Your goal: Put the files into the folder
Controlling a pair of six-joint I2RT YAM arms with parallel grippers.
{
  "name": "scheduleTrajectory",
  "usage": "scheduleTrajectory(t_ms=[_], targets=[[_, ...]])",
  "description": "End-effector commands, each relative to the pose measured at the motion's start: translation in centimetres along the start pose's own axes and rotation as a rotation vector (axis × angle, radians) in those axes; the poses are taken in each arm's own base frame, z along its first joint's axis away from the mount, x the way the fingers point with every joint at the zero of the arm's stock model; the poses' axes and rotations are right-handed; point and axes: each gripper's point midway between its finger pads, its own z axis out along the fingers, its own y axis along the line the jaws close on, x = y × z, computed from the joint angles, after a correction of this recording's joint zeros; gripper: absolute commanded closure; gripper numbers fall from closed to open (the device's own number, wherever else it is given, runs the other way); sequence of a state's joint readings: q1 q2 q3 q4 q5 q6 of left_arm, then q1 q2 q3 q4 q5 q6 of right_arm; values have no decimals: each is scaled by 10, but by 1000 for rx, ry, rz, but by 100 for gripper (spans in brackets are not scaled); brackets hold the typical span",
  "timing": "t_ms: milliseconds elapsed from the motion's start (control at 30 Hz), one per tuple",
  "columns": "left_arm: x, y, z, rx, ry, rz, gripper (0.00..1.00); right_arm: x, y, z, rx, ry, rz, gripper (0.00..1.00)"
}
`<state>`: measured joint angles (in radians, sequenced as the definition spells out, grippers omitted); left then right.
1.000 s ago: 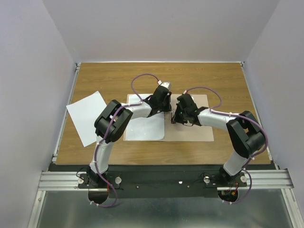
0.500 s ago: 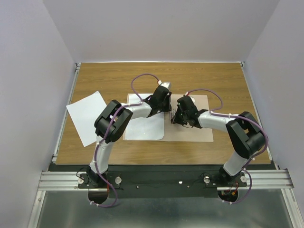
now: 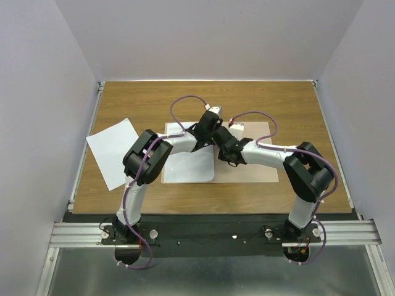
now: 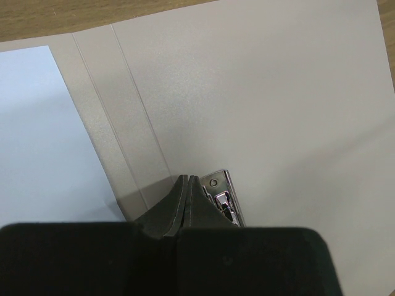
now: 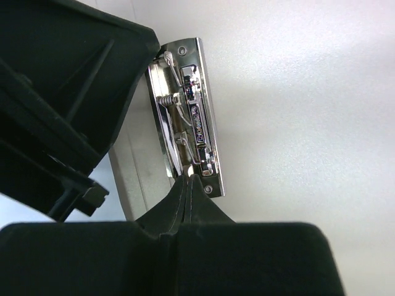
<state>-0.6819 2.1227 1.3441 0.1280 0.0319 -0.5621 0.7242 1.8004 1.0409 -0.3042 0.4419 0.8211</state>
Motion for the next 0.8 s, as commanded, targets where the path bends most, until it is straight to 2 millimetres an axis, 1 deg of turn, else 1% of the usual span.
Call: scheduleTrajectory(t_ms=[0, 67, 200, 333, 400, 467, 567, 633, 700, 733, 767], targets=[[79, 52, 1, -143, 231, 22, 100, 67, -118, 7, 465, 149, -307, 99], [80, 52, 1, -144, 232, 23, 100, 67, -126, 5, 514, 148, -320, 99], [79, 52, -1, -144, 229, 20, 100, 63, -127, 5, 543, 123, -324, 99], [80, 52, -1, -147, 231, 23, 100, 66, -132, 5, 579, 127, -324, 99], [80, 52, -1, -145, 231, 23, 100, 60, -128, 4, 571, 106, -303, 99], [81, 52, 0, -143, 233, 23, 100, 53, -120, 2, 539, 91, -278, 99], [80, 51, -1, -138, 234, 24, 100, 40, -89, 1, 399, 78, -233, 99], [79, 50, -2, -138, 230, 22, 100, 29, -65, -4, 292, 65, -189, 99], [78, 49, -3, -137, 225, 18, 100, 21, -54, -8, 228, 66, -149, 99], [77, 50, -5, -139, 224, 13, 100, 15, -43, -13, 161, 64, -111, 99], [78, 50, -5, -139, 224, 11, 100, 14, -48, -12, 147, 74, -77, 98]])
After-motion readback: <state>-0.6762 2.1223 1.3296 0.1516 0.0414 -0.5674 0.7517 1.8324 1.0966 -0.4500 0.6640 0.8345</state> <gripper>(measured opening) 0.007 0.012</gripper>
